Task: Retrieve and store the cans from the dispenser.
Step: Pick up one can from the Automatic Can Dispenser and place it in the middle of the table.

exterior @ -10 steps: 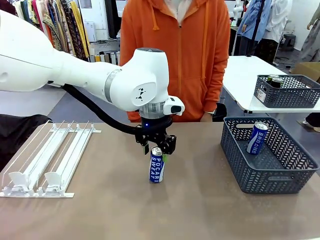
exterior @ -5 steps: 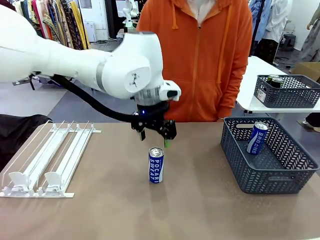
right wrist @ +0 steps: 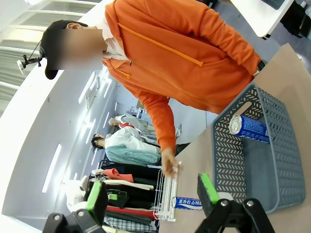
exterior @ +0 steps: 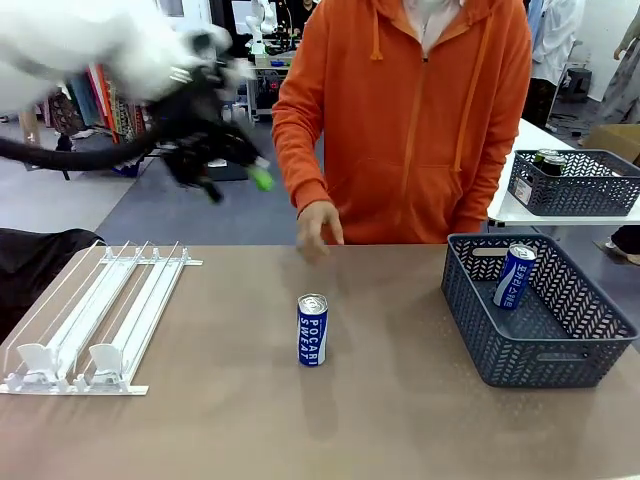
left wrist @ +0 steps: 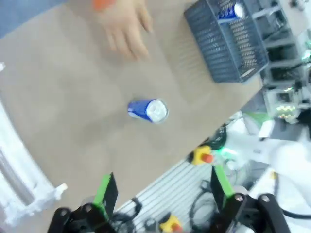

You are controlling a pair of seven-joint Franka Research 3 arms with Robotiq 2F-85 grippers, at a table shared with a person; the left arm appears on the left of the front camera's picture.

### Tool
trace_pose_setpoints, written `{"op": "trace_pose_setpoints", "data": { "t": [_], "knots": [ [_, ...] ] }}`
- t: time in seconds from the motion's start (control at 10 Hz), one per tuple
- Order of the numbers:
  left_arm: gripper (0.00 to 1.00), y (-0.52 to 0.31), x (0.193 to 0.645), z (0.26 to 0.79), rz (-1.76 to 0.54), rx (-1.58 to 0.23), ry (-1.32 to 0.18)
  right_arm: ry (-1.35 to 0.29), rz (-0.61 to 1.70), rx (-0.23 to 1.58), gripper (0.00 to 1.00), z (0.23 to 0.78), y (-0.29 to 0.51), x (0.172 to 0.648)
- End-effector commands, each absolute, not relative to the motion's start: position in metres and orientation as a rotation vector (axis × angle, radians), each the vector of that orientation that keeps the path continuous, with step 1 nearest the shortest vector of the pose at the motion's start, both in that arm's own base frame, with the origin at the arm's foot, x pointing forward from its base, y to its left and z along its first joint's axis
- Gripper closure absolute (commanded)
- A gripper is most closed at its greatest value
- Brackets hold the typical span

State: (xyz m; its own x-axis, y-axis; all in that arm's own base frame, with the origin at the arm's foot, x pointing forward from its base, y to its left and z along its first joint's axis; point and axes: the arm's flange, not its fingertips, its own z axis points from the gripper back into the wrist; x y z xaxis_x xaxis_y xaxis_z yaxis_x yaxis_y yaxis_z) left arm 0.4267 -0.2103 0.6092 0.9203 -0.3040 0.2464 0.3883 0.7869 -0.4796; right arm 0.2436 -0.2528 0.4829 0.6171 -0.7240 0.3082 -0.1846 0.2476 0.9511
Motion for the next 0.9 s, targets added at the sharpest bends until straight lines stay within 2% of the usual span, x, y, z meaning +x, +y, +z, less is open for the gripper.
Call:
{"op": "trace_pose_setpoints", "data": {
  "t": [0.0,0.3,0.5,0.6,0.7,0.8],
  "knots": [
    [0.00,-0.093,0.408,0.592,-0.177,-0.747,-0.215,-0.909,-0.433,1.318,0.00,0.485,-0.252,0.247],
    [0.00,0.054,0.360,0.544,0.166,-1.023,-0.300,-0.909,-0.433,1.318,0.00,0.485,-0.252,0.247],
    [0.00,0.104,0.335,0.498,0.297,-1.142,-0.300,-0.909,-0.433,1.318,0.00,0.485,-0.252,0.247],
    [0.00,0.115,0.328,0.481,0.312,-1.145,-0.286,-0.909,-0.433,1.318,0.00,0.485,-0.252,0.247],
    [0.00,0.116,0.329,0.475,0.306,-1.109,-0.197,-0.909,-0.433,1.318,0.00,0.485,-0.252,0.247],
    [0.00,0.123,0.325,0.487,0.335,-1.107,-0.274,-0.909,-0.433,1.318,0.00,0.485,-0.252,0.247]
  ]
}}
